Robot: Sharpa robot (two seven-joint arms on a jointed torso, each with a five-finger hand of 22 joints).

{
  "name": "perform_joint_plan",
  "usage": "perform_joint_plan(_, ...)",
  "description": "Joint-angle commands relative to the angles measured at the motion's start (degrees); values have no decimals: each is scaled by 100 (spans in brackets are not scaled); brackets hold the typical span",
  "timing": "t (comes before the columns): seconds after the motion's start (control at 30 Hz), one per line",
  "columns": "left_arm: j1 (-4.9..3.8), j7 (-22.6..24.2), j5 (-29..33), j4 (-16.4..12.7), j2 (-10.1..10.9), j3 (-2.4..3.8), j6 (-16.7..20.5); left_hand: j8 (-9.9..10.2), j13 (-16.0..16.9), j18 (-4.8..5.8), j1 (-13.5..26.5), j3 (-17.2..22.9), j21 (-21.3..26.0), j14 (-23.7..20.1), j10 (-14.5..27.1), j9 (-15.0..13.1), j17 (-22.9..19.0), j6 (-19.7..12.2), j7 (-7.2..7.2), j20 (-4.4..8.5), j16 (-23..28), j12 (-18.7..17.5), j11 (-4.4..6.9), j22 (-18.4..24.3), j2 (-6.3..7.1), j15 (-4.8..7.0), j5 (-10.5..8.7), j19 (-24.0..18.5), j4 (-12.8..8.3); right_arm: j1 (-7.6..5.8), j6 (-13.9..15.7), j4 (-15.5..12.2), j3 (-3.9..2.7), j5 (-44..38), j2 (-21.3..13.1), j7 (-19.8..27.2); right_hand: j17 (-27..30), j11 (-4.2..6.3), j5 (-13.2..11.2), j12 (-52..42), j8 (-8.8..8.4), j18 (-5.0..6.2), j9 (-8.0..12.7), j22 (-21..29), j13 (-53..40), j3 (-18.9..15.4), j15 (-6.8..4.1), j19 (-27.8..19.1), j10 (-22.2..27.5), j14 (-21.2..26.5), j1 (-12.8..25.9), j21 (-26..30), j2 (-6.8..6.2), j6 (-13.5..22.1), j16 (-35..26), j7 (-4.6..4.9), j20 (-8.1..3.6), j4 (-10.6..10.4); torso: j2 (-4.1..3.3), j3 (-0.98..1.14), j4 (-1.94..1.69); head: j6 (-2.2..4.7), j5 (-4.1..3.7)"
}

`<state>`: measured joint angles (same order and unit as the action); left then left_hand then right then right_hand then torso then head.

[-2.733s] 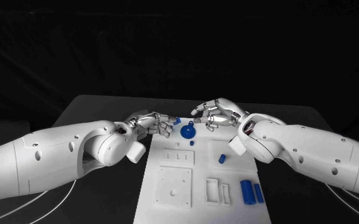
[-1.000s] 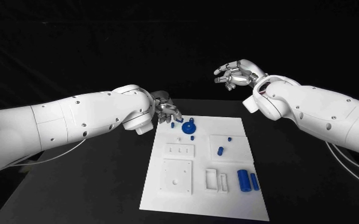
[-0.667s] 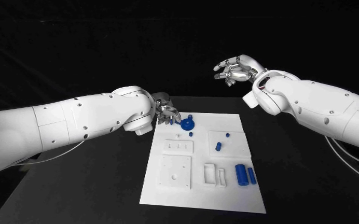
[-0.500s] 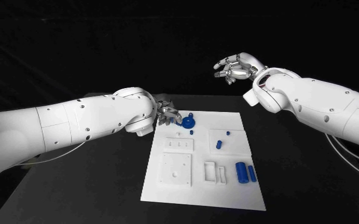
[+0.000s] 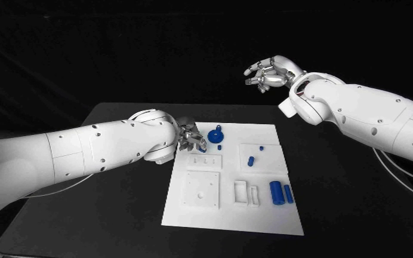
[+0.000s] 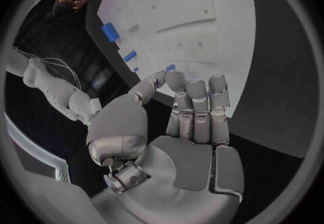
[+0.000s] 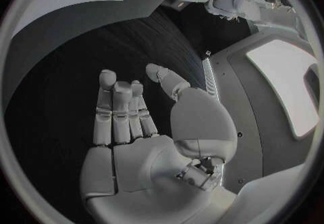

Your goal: Assemble the parts on the task board

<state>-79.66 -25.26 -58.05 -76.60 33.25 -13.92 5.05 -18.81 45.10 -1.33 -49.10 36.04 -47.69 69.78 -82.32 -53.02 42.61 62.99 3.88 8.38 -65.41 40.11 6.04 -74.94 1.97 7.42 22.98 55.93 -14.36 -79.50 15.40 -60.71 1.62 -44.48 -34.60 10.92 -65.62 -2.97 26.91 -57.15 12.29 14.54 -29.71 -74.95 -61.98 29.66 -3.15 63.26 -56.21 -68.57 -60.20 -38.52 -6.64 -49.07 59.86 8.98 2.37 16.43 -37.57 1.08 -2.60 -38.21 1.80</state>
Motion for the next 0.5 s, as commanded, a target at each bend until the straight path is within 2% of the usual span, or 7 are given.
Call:
perform_joint_plan(0.03,65,65,-275,31,-33,5,124,-25,6,-56,-18,19,-35,25,4,1,7,898,-452,426,-39,41,56,-130,-42,-4,-13,49,-1,-1,-54,-40,-1,-82,-33,1,7,2,25,20,30,46,-8,-46,9,42,-13,-41,34,43,-42,29,2,5,-19,43,13,5,-7,3,1,-39,-25)
perform_joint_plan(0.23,96,129,-297,27,-70,5,104,-28,13,-57,-14,19,-45,27,5,-8,7,901,-454,427,-47,53,58,-130,-36,-2,-14,52,4,0,-55,-67,-1,-84,-58,-2,9,3,31,19,32,46,-9,-48,11,44,-13,-40,34,43,-43,31,3,2,-19,42,14,4,-4,1,4,-71,-39)
perform_joint_plan(0.27,105,146,-372,32,-79,5,95,-34,22,-56,1,14,-56,29,4,-20,8,908,-457,428,-58,69,60,-130,-33,0,-36,53,25,0,-53,-75,-1,-84,-63,-4,9,3,33,19,33,46,-9,-48,12,44,-13,-40,34,43,-43,32,3,2,-19,42,14,4,-5,2,6,-79,-40)
perform_joint_plan(0.33,130,169,-610,54,-97,5,69,-42,43,-60,28,14,-82,22,19,-51,7,913,-462,434,-83,106,63,-128,-26,7,-200,45,83,0,-47,-96,-1,-85,-74,-4,10,3,35,18,34,46,-9,-48,13,45,-13,-40,34,43,-44,32,3,1,-18,42,14,5,-3,2,0,-94,-44)
perform_joint_plan(0.5,185,173,-639,125,-125,6,58,-44,53,-62,30,23,-100,17,26,-69,6,916,-463,437,-99,128,63,-128,-16,9,-270,37,113,0,-45,-156,-1,-158,-101,-13,12,3,40,16,35,46,-10,-50,16,44,-14,-36,33,42,-38,34,8,-1,-16,42,16,-1,-18,-6,4,-111,-52)
